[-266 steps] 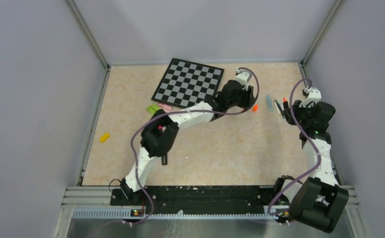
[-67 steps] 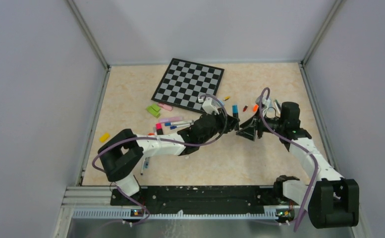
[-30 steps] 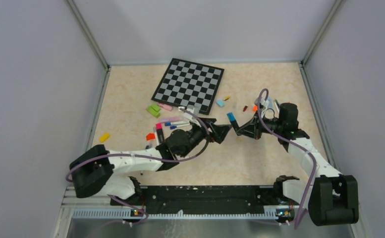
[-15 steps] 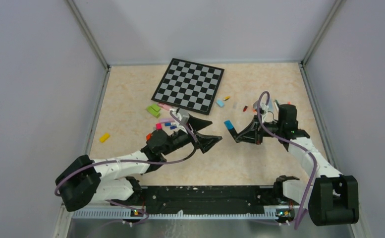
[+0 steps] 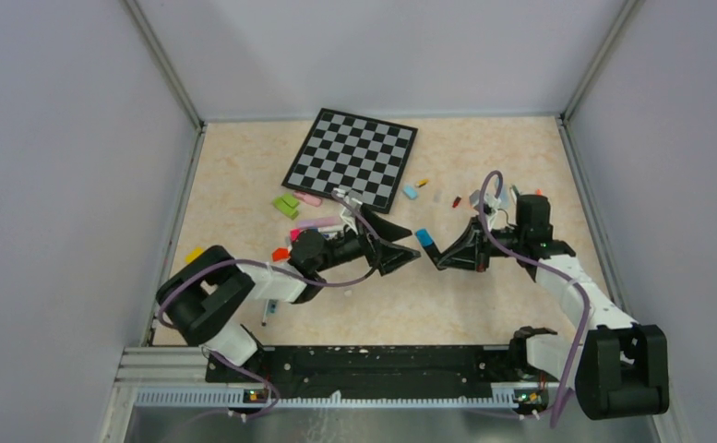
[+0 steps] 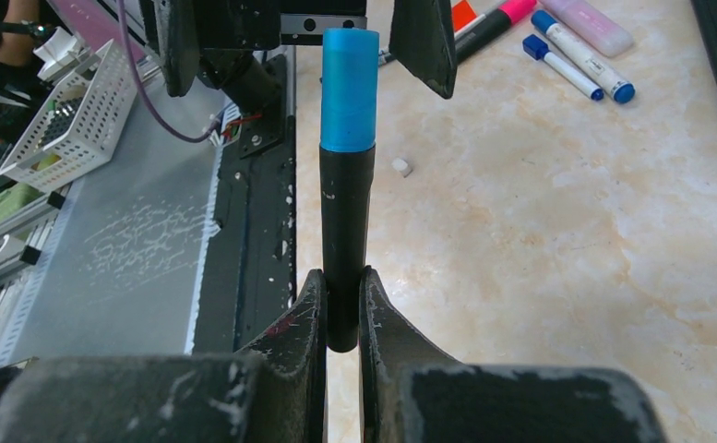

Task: Open the pen caps
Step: Open the pen cap from the pen.

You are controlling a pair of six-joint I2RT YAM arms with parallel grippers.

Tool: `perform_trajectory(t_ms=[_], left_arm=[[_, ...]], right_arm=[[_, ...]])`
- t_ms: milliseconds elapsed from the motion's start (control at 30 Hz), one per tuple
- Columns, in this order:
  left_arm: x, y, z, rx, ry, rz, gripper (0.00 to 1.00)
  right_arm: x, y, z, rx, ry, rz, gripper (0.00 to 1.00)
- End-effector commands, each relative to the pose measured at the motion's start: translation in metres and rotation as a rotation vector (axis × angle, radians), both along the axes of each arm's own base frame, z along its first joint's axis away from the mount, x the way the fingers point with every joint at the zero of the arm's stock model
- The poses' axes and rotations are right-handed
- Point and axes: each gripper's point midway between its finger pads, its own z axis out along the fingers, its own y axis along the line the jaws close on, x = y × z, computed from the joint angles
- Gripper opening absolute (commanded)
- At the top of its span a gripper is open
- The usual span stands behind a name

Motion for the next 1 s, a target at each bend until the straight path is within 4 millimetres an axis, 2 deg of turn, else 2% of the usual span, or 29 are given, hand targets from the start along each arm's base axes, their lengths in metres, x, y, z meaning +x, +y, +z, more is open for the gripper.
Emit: perform_trajectory(t_ms=[0, 100, 233, 333, 367, 600, 767, 967], left_arm=[[-0.021, -0.002, 0.048, -0.193, -0.083, -0.161, 0.99], [-0.021, -0.01, 0.043, -0.206, -0.065, -0.208, 0.99], [-0.016, -0.015, 0.043, -0.222, -0.06, -0.209, 0.89], [-0.014, -0.016, 0.044, -0.225, -0.061, -0.211, 0.72], [-0.014, -0.017, 0.044, -0.228, -0.059, -0.212, 0.7], [-0.011, -0.013, 0.047, -0.263, -0.069, -0.183, 0.68], [-0.009, -0.013, 0.05, -0.269, -0.078, -0.174, 0.57], [-0.007, -0.012, 0.055, -0.269, -0.095, -0.154, 0.5]], right_arm=[[-0.003, 0.007, 0.011, 0.031, -0.041, 0.063, 0.0], [-0.005, 0.01, 0.011, 0.039, -0.018, 0.081, 0.0], [-0.007, 0.013, 0.009, 0.044, 0.01, 0.098, 0.0], [-0.007, 0.014, 0.009, 0.043, 0.017, 0.099, 0.0], [-0.007, 0.014, 0.009, 0.043, 0.019, 0.101, 0.0], [-0.007, 0.014, 0.008, 0.044, 0.038, 0.102, 0.0], [-0.006, 0.014, 0.008, 0.043, 0.043, 0.099, 0.0], [-0.006, 0.014, 0.006, 0.04, 0.051, 0.097, 0.0]])
